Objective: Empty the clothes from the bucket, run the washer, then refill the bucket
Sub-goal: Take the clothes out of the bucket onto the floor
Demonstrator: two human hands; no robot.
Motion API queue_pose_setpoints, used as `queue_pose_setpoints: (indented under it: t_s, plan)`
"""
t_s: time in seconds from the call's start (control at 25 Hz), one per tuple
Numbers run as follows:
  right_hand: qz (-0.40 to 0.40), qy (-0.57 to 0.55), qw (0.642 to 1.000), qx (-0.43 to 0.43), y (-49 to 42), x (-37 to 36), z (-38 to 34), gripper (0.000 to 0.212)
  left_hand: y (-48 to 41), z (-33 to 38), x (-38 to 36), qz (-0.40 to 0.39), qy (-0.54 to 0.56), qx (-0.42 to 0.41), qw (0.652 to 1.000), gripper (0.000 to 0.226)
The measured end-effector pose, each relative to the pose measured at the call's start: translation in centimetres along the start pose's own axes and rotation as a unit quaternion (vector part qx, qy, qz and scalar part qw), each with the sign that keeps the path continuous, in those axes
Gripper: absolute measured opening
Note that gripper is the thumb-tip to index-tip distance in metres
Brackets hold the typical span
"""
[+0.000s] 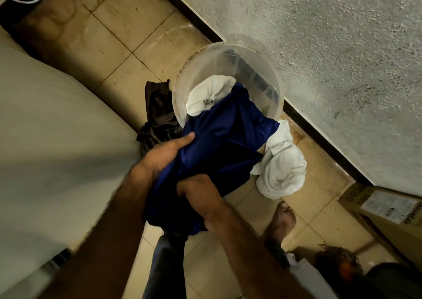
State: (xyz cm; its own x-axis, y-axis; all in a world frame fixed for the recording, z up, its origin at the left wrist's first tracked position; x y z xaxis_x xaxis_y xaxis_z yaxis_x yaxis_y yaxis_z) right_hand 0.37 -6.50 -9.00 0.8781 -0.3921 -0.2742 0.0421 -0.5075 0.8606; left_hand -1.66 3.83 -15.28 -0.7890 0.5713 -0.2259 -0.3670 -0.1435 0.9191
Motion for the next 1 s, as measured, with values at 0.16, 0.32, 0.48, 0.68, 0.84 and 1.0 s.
queue_pose_setpoints:
  t_s: [0.16, 0.32, 0.48, 0.68, 0.84, 1.0]
  plan:
    - [0.047, -0.115, 0.99, 0.069, -0.3, 2.3, 0.6, 0.011, 2.5, 3.8, 1.2, 0.093, -0.141, -0.116, 0.979, 0.01]
    - [0.148, -0.288, 0.94, 0.105, -1.1, 6.5, -0.1, 0.046, 8.1, 4.7, -1.8, 0.02, -0.256, -0.179, 0.95, 0.015]
    - [0.202, -0.287, 0.933, 0.081, -2.4, 8.8, -2.3, 0.074, 11.7, 3.4, -4.1, -0.086, -0.385, -0.18, 0.901, 0.015]
    - [0.323, -0.112, 0.936, 0.083, -1.7, 11.5, -3.7, 0.026, 11.7, 3.8, 0.7, 0.069, -0.342, -0.149, 0.925, 0.013]
    - [0.289, -0.016, 0.937, 0.196, 0.2, 7.7, -6.4, 0.022, 11.8, 6.8, 5.7, 0.257, -0.346, -0.141, 0.891, 0.02]
    - [0.125, 0.148, 0.946, 0.259, 0.8, -1.8, -6.3, 0.025, 11.6, 8.3, 5.8, 0.242, -0.247, -0.183, 0.92, 0.031]
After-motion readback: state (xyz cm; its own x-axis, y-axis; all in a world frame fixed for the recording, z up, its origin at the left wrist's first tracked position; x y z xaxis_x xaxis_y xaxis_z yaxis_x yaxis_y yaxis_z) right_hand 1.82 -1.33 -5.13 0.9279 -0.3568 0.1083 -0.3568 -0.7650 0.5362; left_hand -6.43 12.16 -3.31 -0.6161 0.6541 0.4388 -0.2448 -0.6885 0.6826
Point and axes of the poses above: each hand's wrist, its own y-axis away from the middle knuckle, its own x-axis out of the back of the hand, z = x × y, the point moved 10 cm from there along -y, towards the middle knuckle, and after that the axes turned 10 degrees about -z, right-handed, at the moved point
